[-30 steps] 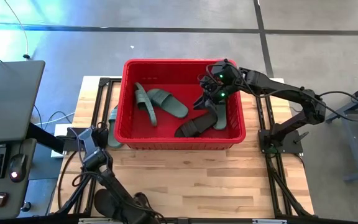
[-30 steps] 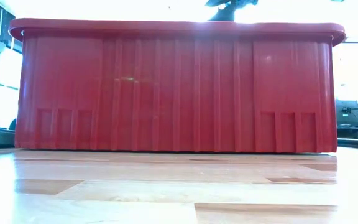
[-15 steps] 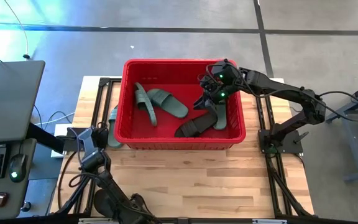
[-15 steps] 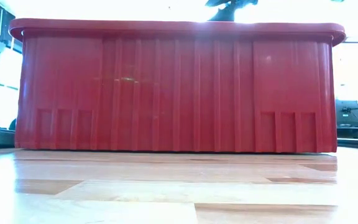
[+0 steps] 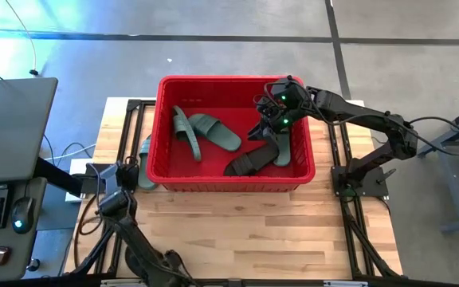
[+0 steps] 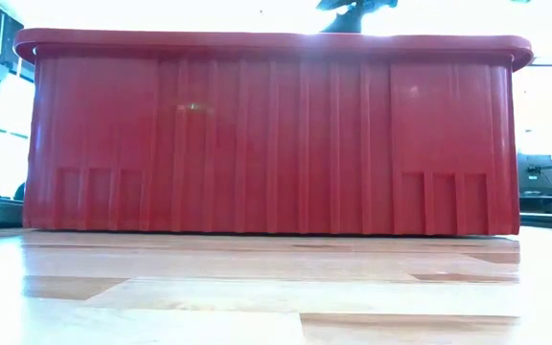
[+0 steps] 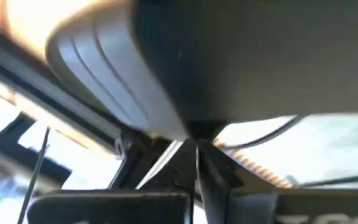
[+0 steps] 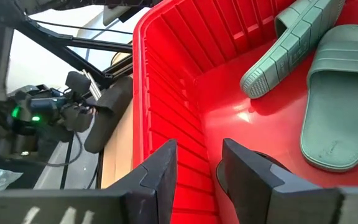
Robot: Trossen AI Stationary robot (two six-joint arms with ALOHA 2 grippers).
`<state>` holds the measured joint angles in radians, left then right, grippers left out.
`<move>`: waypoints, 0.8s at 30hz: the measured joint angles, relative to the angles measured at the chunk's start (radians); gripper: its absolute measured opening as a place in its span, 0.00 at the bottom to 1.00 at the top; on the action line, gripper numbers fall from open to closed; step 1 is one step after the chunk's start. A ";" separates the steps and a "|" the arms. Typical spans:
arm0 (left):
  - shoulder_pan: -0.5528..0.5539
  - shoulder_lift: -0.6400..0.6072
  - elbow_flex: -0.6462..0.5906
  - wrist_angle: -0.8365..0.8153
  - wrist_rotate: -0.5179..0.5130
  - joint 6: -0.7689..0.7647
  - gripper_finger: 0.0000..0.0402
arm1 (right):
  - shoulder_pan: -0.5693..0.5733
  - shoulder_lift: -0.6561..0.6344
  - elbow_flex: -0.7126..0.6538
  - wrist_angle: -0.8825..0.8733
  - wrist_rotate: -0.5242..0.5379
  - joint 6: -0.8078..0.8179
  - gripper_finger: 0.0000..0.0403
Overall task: Pick and place slides into bin
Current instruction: Put the black slide into the red bin
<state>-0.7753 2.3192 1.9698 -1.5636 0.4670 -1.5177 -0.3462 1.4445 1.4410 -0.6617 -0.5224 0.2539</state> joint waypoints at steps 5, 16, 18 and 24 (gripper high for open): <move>0.047 -0.045 0.064 -0.002 -0.184 0.001 0.00 | 0.000 0.000 0.000 0.000 0.001 0.004 0.29; 0.058 -0.066 0.098 -0.007 -0.226 0.104 0.00 | 0.004 0.000 0.000 -0.003 0.053 0.000 0.29; 0.046 -0.062 0.097 -0.006 -0.207 0.169 0.01 | 0.010 0.000 0.000 -0.005 0.053 -0.007 0.29; 0.032 -0.064 0.097 0.024 -0.197 0.216 0.15 | 0.049 0.000 0.000 -0.008 0.053 -0.048 0.29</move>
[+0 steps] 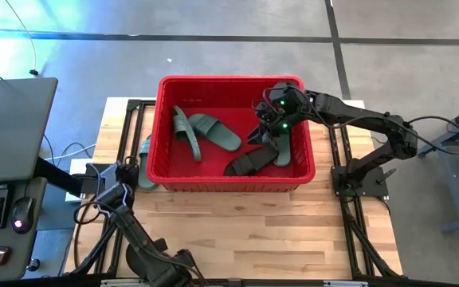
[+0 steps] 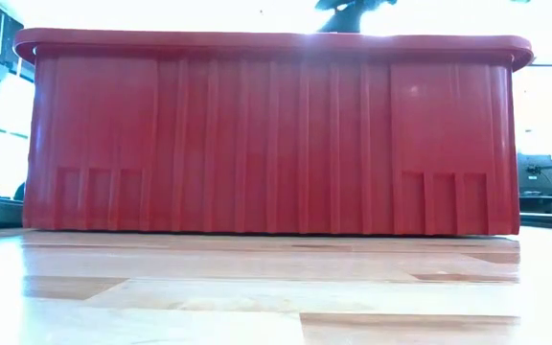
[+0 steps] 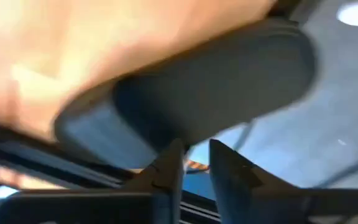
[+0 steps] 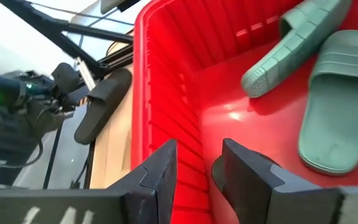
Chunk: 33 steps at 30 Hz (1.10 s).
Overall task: Pick and place slides into bin
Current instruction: Put the black slide into the red bin
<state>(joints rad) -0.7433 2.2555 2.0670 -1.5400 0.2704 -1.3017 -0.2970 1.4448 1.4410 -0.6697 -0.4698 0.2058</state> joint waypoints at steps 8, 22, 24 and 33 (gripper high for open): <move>-0.004 0.000 0.000 0.158 -0.020 0.001 0.37 | 0.051 0.000 0.000 0.000 0.000 -0.049 0.29; -0.003 0.043 0.002 0.153 0.032 0.013 0.48 | 0.076 0.000 0.000 -0.003 0.004 -0.084 0.29; -0.003 0.054 -0.002 0.072 0.114 -0.010 0.45 | 0.076 0.000 0.000 -0.002 0.005 -0.084 0.29; -0.024 0.073 -0.025 -0.036 0.181 -0.015 0.36 | 0.076 0.001 0.000 -0.002 0.059 -0.082 0.29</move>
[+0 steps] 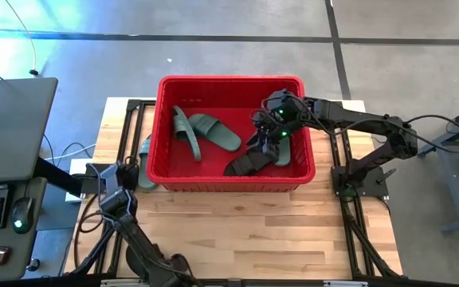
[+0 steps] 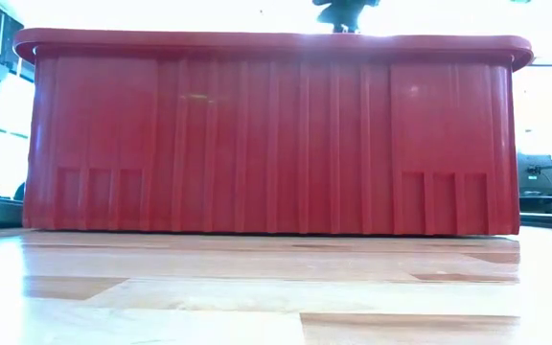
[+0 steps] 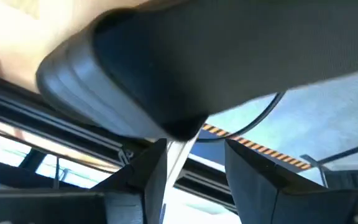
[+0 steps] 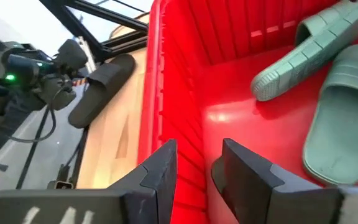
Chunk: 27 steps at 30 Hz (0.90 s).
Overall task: Pick and place slides into bin
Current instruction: Put the black slide into the red bin
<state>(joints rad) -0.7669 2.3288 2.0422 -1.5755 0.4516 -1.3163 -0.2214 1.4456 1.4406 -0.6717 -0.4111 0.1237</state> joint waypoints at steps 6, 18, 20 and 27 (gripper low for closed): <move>0.000 0.016 -0.073 0.004 0.078 0.005 0.37 | 0.000 0.000 0.000 -0.005 0.010 0.008 0.29; 0.001 0.016 -0.202 0.006 0.051 -0.033 0.35 | 0.000 0.000 0.000 -0.004 0.008 0.010 0.29; 0.001 0.016 -0.224 0.000 0.053 -0.023 0.31 | 0.000 0.000 0.000 -0.003 0.008 0.011 0.29; 0.011 0.017 -0.171 -0.002 0.032 0.054 0.03 | 0.000 0.000 0.000 0.000 0.020 0.044 0.29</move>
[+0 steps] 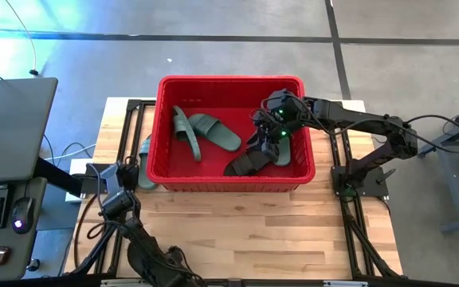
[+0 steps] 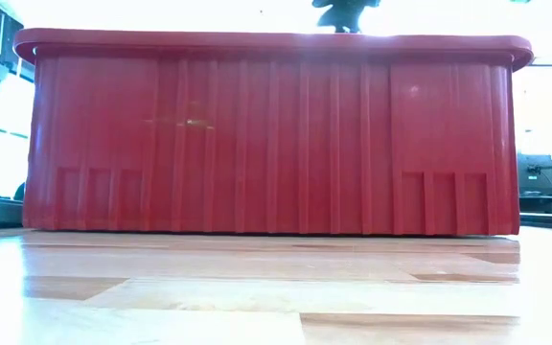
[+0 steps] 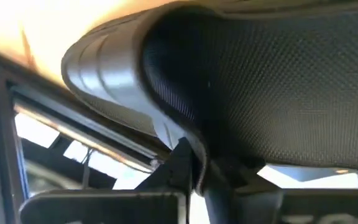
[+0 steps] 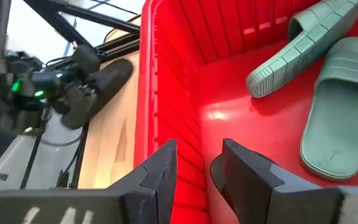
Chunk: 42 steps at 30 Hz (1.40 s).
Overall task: Pick and place slides into bin
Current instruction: Put the black slide into the red bin
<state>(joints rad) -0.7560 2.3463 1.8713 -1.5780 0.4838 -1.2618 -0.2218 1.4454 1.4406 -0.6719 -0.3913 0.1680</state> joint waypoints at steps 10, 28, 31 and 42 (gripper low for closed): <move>0.062 -0.021 0.242 0.011 -0.228 -0.007 0.01 | -0.024 -0.021 0.000 0.129 -0.054 0.061 0.29; 0.292 -0.190 0.460 0.048 -1.026 0.397 0.00 | -0.026 -0.215 0.000 0.143 -0.110 0.041 0.29; 0.354 -0.226 0.485 0.045 -1.086 0.529 0.00 | -0.026 -0.250 0.000 0.146 -0.140 0.035 0.29; 0.632 -0.328 0.484 0.089 -1.267 1.060 0.00 | -0.028 -0.309 0.001 0.143 -0.132 -0.002 0.29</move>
<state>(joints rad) -0.1239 2.0181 2.3554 -1.4886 -0.7829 -0.2018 -0.2497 1.1366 1.4414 -0.5290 -0.5232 0.1660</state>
